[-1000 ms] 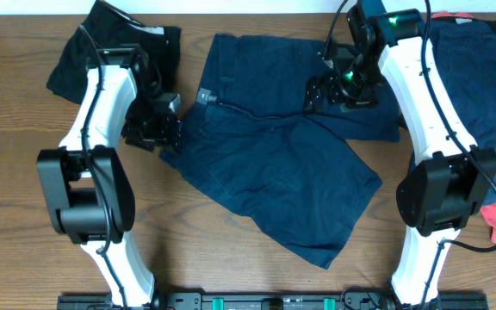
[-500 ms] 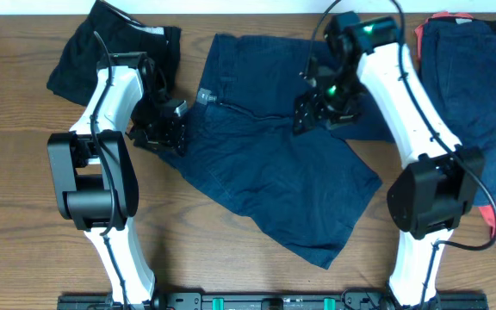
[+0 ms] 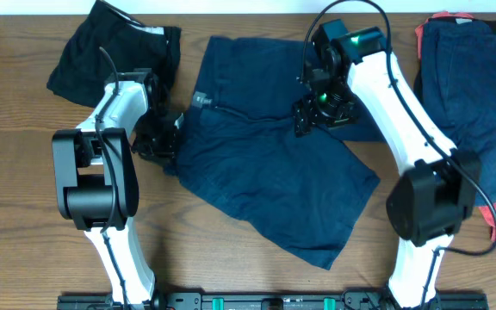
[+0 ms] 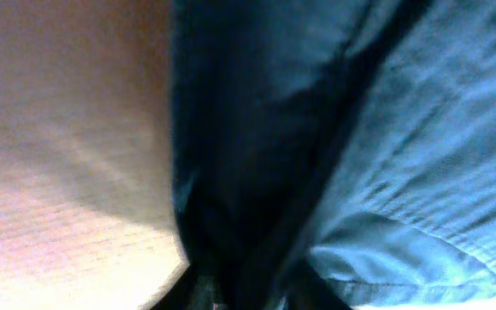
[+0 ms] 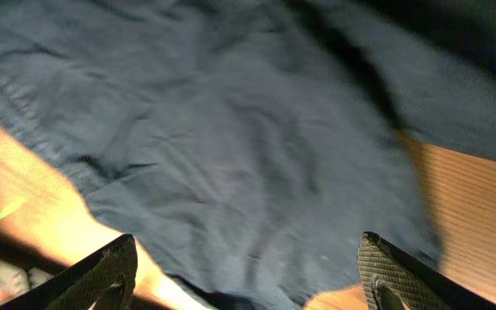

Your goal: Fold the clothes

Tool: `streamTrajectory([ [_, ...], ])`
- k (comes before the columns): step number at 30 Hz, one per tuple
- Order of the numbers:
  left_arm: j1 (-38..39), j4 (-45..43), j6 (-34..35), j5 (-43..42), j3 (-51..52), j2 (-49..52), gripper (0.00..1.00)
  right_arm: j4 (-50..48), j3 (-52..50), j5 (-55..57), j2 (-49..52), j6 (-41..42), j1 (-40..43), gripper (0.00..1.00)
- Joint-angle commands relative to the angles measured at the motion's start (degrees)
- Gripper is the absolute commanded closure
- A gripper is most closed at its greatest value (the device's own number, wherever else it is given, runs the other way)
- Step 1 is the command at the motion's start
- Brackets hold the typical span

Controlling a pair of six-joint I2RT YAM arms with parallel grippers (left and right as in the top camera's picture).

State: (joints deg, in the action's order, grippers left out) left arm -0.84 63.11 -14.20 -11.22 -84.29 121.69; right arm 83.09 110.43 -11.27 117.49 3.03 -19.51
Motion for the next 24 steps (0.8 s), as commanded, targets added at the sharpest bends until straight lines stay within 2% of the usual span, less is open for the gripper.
streamTrajectory([
  [1,-0.1,1.1,6.8,1.2,2.3,0.6,0.9,0.8,-0.1,7.3,-6.6,3.8,-0.9,0.19],
  [3,-0.1,1.3,10.7,1.2,4.1,0.6,0.94,2.1,-0.3,7.4,-8.4,4.7,-0.8,0.19],
  [7,-0.1,0.6,19.0,1.2,8.4,0.6,0.94,4.2,-2.9,7.4,-11.8,6.8,-0.9,0.2],
  [9,0.0,-0.8,22.3,1.1,10.7,0.6,0.94,3.3,-8.2,7.4,-15.7,9.7,-1.2,0.2],
  [15,0.0,-4.0,23.1,-1.7,12.4,0.4,0.94,-3.1,-27.3,7.2,-28.3,17.0,-1.3,0.18],
  [20,0.0,-5.7,23.1,-2.3,12.4,-0.9,0.94,-10.0,-42.8,2.4,-39.2,17.5,-2.6,0.17],
  [24,0.0,-6.5,23.1,-2.3,12.4,-1.6,0.94,-12.0,-50.5,2.7,-43.1,20.3,-6.9,0.23],
])
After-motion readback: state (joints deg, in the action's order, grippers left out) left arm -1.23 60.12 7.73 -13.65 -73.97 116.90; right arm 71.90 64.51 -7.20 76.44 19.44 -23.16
